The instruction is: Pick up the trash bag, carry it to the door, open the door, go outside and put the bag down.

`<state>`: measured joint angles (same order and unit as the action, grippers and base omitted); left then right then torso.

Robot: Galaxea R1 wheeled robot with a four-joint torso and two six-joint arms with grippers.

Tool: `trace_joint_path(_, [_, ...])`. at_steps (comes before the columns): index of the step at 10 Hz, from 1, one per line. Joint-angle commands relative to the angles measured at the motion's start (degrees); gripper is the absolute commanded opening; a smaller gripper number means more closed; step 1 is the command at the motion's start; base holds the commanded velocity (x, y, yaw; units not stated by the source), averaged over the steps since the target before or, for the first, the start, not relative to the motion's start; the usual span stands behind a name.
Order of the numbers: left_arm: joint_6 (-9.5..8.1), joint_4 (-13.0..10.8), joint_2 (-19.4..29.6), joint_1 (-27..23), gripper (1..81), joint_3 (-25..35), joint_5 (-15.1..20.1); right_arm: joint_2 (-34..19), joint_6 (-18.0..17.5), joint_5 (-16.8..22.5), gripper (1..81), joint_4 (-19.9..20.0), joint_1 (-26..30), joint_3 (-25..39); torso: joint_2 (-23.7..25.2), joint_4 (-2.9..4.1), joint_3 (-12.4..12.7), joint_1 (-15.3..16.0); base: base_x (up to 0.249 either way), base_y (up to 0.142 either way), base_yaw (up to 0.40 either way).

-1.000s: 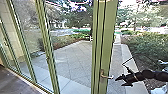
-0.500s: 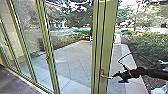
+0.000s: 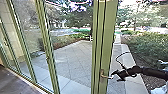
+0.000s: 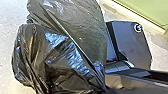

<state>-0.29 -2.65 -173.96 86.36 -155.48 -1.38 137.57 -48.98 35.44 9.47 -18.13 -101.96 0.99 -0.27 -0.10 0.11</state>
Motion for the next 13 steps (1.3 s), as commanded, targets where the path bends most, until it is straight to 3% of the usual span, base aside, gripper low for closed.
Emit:
trace_joint_path(1, [-0.23,0.5,0.0,-3.3,1.0,-0.1,3.0,2.8,-2.6,1.1,81.1,2.0,9.1,-4.3,0.0,0.00,0.0,0.0,0.000,0.000,0.000])
trace_joint_path(8, [-0.23,0.5,0.5,-3.2,1.0,-0.1,3.7,12.5,-2.8,1.2,81.1,4.6,7.3,-18.3,0.0,0.00,0.0,0.0,0.000,0.000,0.000])
trace_joint_path(13, [-0.32,0.6,0.6,-3.2,1.0,-0.1,3.5,14.7,-2.8,1.2,81.1,5.4,4.2,-23.4,0.0,0.00,0.0,0.0,0.000,0.000,0.000])
